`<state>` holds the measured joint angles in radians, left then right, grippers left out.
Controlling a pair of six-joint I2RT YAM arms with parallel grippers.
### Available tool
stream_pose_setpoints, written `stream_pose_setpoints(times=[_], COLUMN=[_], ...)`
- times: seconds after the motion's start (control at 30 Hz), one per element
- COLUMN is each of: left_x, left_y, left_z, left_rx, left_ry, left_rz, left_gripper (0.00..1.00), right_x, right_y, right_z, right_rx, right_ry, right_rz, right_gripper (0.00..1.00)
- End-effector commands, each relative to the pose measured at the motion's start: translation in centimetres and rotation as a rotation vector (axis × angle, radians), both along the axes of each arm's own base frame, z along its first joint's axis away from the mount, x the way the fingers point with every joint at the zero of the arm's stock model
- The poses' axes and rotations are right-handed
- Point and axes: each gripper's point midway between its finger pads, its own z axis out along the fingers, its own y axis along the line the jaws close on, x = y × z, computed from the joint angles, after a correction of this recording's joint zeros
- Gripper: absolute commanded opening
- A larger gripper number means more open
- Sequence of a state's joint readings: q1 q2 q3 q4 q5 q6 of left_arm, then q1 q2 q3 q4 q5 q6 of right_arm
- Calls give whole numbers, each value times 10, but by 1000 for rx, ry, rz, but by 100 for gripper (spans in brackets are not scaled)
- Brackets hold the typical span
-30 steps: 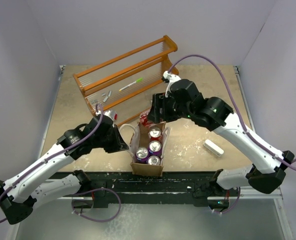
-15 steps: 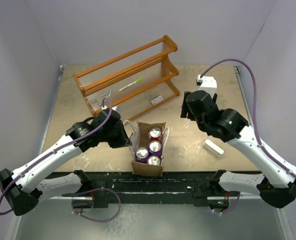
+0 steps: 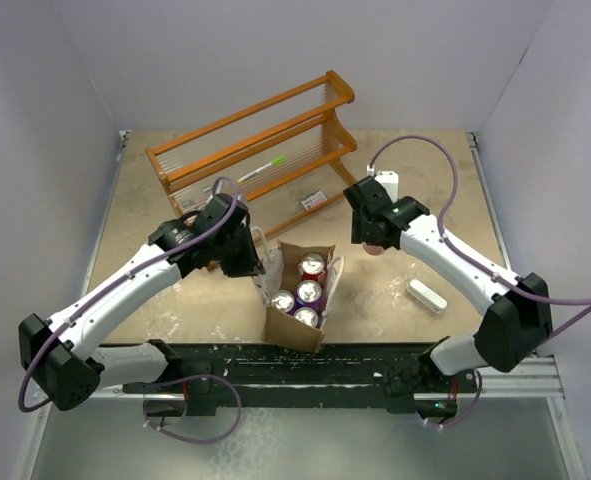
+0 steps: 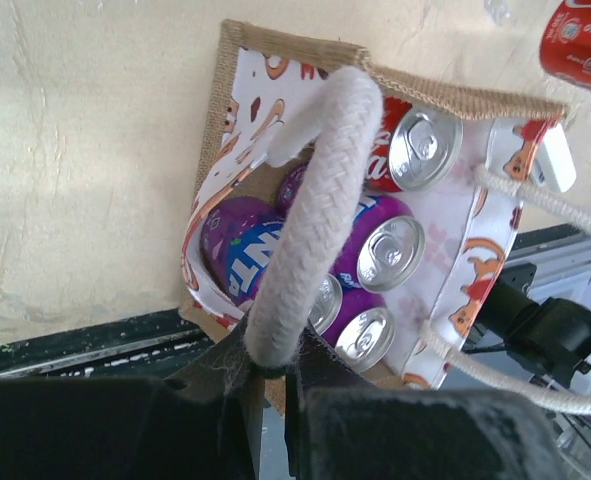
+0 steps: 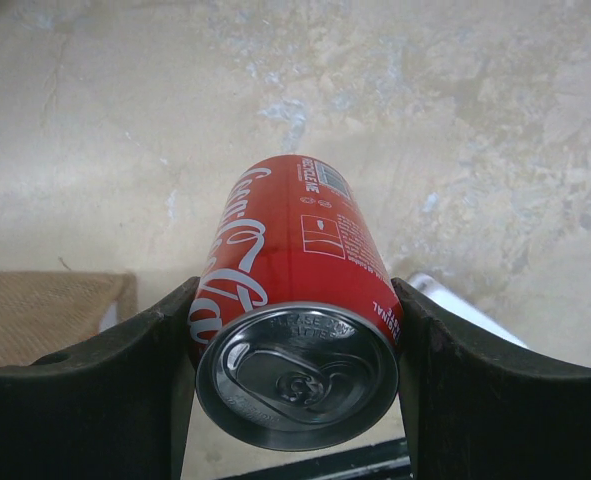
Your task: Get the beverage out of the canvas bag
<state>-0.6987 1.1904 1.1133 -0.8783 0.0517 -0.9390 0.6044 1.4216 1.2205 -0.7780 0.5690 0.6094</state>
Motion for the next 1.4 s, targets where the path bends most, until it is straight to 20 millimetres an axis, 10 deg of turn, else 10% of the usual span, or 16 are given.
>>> stream_pose_setpoints(times=[0.0,0.63,0.8,1.1,1.37], left_x=[35,34,29,16,-9], left_y=[-8,-2,-1,4,5], left_z=[38,32,33,39,34], left_rx=[-76,-67,-79,-93,-154], left_ry=[-137,-112,-109,-101,-58], left_rz=[-1,-20,-19,-29,-64], left_gripper=[0,0,0,49,82], right_x=[38,38,36,37,18], right_y=[13,18,12,8,-2], right_z=[19,-58,-65,-43,-27], right_rx=[87,88,60,58,66], right_ry=[-104,113,122,78,69], right_rz=[5,-37,-51,-58,-58], right_gripper=[0,1,25,84,94])
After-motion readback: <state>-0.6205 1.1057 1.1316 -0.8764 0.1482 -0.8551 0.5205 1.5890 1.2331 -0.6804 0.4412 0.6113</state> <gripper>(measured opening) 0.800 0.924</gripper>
